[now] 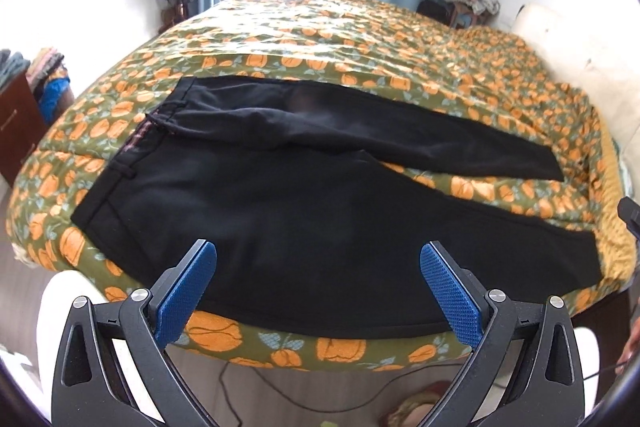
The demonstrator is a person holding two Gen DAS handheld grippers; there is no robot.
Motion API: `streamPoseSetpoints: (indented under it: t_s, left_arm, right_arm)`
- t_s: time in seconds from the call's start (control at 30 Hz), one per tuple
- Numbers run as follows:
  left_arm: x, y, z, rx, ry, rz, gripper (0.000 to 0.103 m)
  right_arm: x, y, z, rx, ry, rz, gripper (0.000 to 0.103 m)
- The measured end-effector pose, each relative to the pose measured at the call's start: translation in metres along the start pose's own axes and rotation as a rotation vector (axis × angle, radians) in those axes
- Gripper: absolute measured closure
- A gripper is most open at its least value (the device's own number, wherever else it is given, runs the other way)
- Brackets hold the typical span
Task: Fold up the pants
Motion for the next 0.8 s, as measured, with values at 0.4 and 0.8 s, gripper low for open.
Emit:
streamPoseSetpoints:
  t_s: [0.4,0.8]
  left_arm:
    - [-0.07,-0.1,-0.058,0.025,0.128,-0.19,0.001]
    - [-0.066,-0.196,-0.026,0.066,-0.018,-0.311,0.0]
  right_arm:
    - [0.035,-0.101,0.03,-0.172,-0.113,0.085,0.0]
    - [0.052,-0.202,0.038,-0.127,-0.062,0.099,0.0]
Point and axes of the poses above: each gripper's, at about its wrist camera, not at the fingertips, and y roughly against the way its jaws point, x to its right, z to its underside, the point moved 6 cm from there along -y, roughly the way its jaws point, and after that the axes turned 8 degrees about -z, right-handed, at the moved point
